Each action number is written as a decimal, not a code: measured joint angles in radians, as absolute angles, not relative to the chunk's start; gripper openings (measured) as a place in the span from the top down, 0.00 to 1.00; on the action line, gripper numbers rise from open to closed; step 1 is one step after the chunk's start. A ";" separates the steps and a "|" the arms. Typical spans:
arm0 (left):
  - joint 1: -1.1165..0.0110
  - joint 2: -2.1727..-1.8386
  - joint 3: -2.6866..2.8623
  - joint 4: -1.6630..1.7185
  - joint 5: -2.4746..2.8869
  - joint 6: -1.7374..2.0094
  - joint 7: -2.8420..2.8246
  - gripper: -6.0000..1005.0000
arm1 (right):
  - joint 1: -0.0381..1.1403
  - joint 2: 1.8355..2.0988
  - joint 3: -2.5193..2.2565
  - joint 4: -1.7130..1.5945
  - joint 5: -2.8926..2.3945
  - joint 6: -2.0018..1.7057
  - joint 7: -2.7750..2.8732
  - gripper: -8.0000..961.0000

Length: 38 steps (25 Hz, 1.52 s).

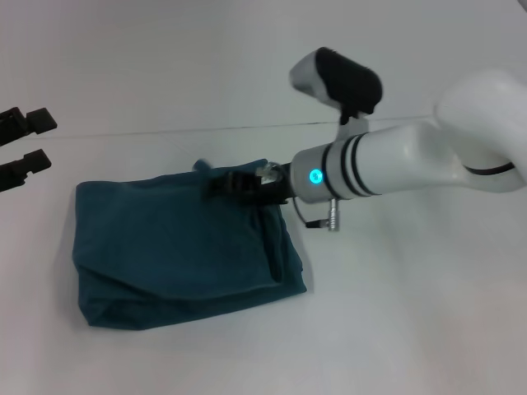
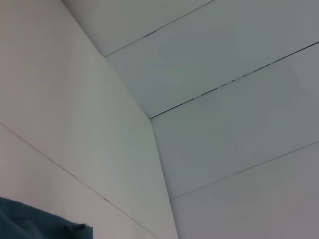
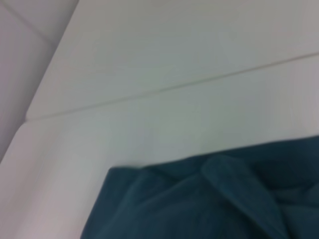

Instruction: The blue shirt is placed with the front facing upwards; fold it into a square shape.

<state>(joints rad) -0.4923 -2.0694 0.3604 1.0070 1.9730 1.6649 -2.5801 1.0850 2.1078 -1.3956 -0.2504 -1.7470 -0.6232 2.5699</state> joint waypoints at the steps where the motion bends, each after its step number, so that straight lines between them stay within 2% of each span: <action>1: -0.492 -2.069 0.361 1.007 1.973 1.665 -2.580 0.20 | 1.064 2.101 -1.388 -0.268 -1.744 -0.610 2.570 0.23; 5: -0.491 -2.069 0.361 1.007 1.973 1.664 -2.581 0.20 | 1.018 2.085 -1.357 -0.305 -1.745 -0.586 2.571 0.23; 11: -0.491 -2.069 0.361 1.007 1.973 1.664 -2.585 0.20 | 0.879 2.025 -1.245 -0.430 -1.743 -0.720 2.596 0.22; 15: -0.491 -2.062 0.367 0.992 1.981 1.708 -2.525 0.20 | 0.739 2.017 -1.070 -0.613 -1.734 -1.037 2.483 0.22; 22: -0.465 -2.072 0.376 0.975 1.989 1.765 -2.338 0.20 | 0.602 2.013 -0.833 -0.639 -1.667 -1.411 2.112 0.22; 24: -0.450 -2.083 0.393 0.958 1.992 1.764 -2.282 0.20 | 0.554 2.005 -0.781 -0.638 -1.666 -1.503 2.015 0.22; 28: -0.436 -2.094 0.410 0.890 1.996 1.739 -2.231 0.20 | 0.480 1.972 -0.742 -0.632 -1.671 -1.592 1.951 0.22; 30: -0.435 -2.095 0.411 0.856 2.005 1.727 -2.214 0.20 | 0.452 1.954 -0.740 -0.616 -1.675 -1.599 1.958 0.22; 38: -0.454 -2.094 0.420 0.731 2.020 1.627 -2.242 0.20 | 0.467 1.955 -0.741 -0.607 -1.762 -1.568 1.978 0.22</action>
